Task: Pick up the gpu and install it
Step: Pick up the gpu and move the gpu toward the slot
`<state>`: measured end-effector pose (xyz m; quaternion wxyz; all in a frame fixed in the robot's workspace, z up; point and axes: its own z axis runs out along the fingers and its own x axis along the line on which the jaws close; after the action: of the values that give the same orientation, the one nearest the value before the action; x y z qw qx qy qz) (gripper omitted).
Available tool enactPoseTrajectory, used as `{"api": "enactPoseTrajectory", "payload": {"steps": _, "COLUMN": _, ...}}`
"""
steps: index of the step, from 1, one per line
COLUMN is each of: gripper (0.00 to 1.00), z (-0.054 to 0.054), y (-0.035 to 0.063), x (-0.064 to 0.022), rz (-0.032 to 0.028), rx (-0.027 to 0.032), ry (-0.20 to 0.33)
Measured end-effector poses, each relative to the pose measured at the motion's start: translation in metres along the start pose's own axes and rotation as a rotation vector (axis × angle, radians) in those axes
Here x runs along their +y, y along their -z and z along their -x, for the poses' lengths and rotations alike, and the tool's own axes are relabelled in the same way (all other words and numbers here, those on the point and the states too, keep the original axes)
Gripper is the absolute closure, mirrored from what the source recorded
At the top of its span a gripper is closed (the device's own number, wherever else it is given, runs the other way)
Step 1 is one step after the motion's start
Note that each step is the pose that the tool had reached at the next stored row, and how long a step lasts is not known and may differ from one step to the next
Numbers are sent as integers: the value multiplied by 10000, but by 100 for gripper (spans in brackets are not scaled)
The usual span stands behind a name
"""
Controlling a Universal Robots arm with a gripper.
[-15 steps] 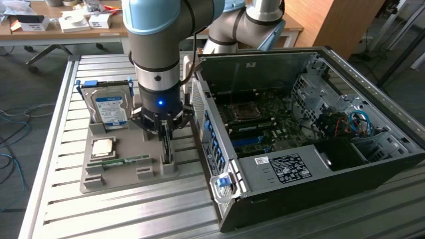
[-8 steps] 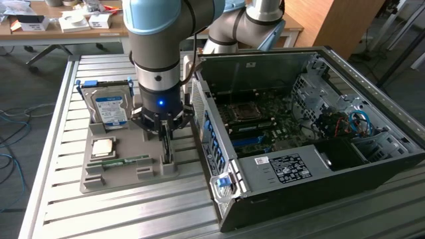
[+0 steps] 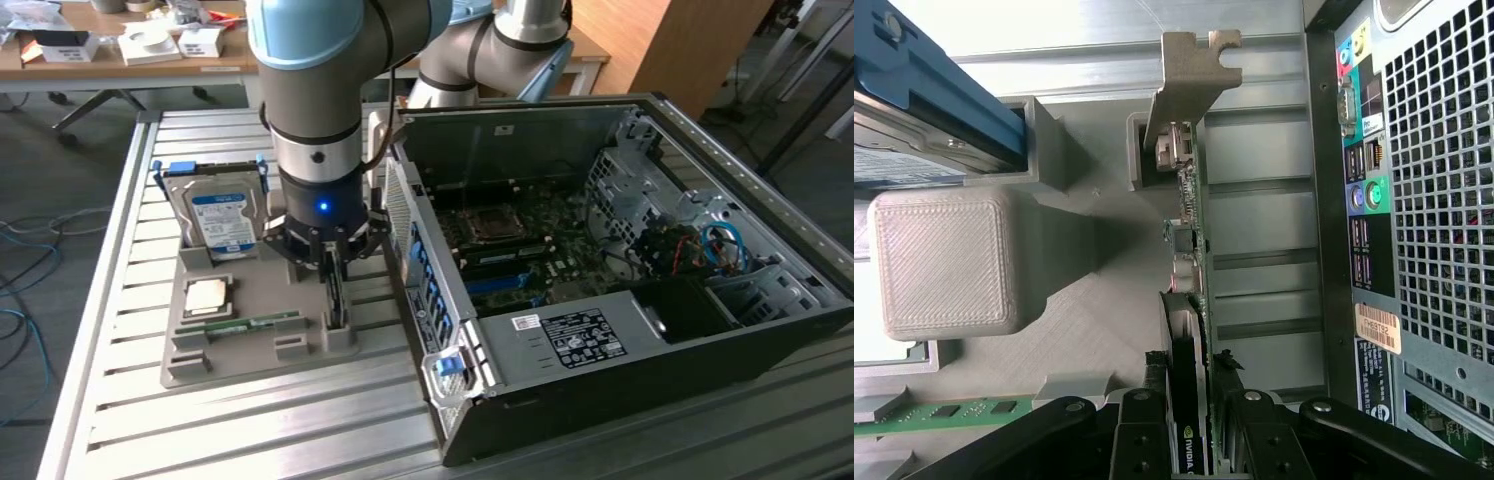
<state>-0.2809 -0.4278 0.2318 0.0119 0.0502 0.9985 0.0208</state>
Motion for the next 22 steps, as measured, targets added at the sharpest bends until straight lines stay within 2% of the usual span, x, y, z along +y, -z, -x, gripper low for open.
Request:
{"api": "enactPoseTrajectory", "payload": {"steps": 10, "gripper": 70, "z": 1, "y": -6, "x": 0, "rz": -6, "rx": 51, "ry": -2}}
{"api": "enactPoseTrajectory", "payload": {"steps": 22, "gripper": 73, "z": 1, "y": -6, "x": 0, "rz": -5, "rx": 52, "ry": -2}}
